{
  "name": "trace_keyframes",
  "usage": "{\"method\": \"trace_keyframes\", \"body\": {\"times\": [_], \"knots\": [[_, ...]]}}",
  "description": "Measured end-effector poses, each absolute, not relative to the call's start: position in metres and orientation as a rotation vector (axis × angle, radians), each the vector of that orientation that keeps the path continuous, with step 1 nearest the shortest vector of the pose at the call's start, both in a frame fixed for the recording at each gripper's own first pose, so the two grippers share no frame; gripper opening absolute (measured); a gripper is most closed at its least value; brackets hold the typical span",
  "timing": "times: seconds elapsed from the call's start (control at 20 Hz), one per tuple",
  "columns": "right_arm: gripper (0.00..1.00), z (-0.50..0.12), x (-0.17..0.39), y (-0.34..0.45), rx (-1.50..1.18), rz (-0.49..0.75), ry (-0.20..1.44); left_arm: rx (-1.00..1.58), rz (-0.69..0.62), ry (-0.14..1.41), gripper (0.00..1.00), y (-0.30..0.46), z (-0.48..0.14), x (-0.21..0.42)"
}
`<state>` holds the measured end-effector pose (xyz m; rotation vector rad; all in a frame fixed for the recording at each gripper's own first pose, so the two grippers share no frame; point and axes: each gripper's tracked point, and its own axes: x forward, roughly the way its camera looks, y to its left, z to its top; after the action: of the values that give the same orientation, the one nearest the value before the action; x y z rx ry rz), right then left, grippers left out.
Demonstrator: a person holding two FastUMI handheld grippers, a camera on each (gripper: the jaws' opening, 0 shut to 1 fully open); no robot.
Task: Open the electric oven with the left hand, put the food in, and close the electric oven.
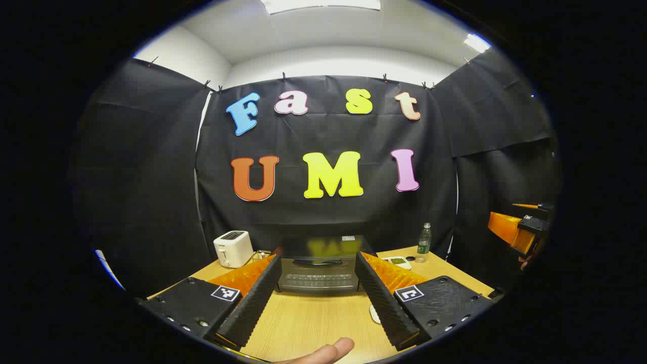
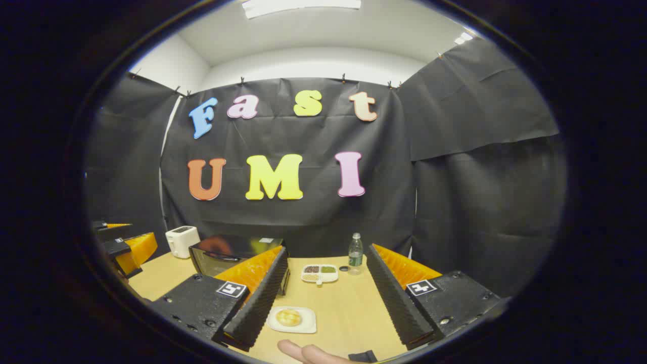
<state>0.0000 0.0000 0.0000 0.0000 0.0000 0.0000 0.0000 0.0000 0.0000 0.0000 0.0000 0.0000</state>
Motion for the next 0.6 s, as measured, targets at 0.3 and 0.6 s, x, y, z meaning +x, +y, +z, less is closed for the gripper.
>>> {"method": "trace_keyframes", "body": {"times": [0.3, 0.6], "knots": [[0.96, -0.003, -0.007, 0.010, -0.013, 0.032, -0.004, 0.000, -0.011, 0.021, 0.95, -0.002, -0.010, 0.002], [0.96, -0.001, -0.012, 0.008, -0.001, 0.031, -0.019, -0.030, -0.010, 0.019, 0.95, 0.007, -0.008, 0.005]]}}
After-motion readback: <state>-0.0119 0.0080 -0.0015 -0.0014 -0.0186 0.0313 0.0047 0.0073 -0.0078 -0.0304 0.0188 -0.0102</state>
